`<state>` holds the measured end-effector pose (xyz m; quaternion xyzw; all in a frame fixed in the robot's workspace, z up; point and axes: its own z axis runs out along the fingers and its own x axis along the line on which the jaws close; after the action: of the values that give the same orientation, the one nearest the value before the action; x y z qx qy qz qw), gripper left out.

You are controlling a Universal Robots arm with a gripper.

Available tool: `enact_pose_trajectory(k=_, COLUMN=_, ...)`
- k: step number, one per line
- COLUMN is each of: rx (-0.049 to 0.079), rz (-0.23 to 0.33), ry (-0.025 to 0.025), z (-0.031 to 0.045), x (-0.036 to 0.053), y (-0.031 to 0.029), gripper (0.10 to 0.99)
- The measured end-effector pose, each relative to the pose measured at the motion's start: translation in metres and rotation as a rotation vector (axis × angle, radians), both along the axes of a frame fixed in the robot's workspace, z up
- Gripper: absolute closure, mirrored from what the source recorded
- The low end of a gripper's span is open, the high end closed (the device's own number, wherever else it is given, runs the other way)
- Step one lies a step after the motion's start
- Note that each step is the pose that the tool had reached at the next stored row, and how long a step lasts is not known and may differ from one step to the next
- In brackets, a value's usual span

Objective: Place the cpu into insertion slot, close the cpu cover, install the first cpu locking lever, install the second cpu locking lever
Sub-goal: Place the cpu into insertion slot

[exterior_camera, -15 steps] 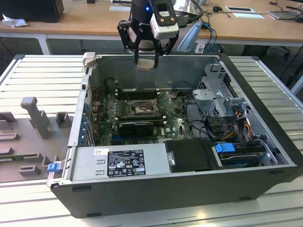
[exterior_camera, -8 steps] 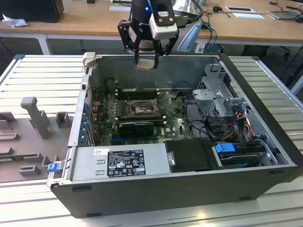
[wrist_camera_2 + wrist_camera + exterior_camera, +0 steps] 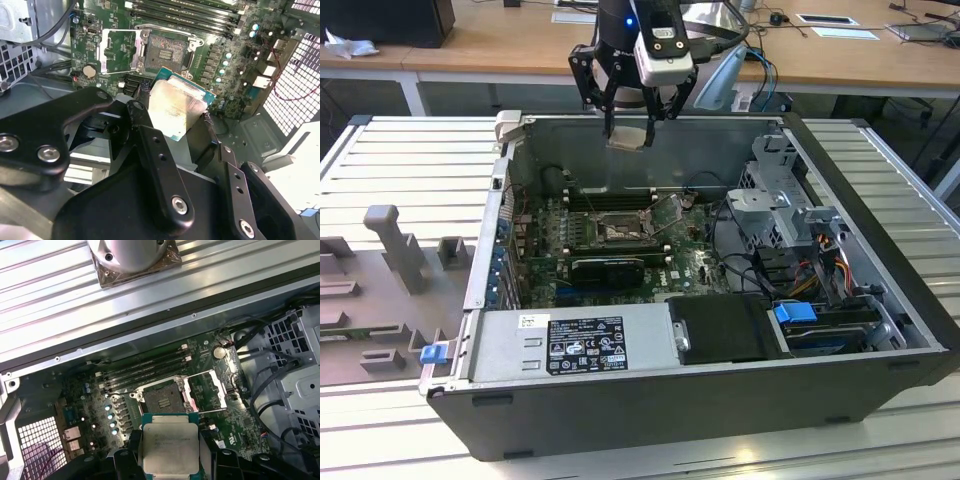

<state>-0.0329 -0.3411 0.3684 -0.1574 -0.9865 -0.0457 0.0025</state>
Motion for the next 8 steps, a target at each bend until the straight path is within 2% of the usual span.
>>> enact_pose_trajectory(k=8, rx=0.000, rz=-0.016, ry=0.0001, z=-0.0025, x=0.0000, y=0.0000, gripper=0.545)
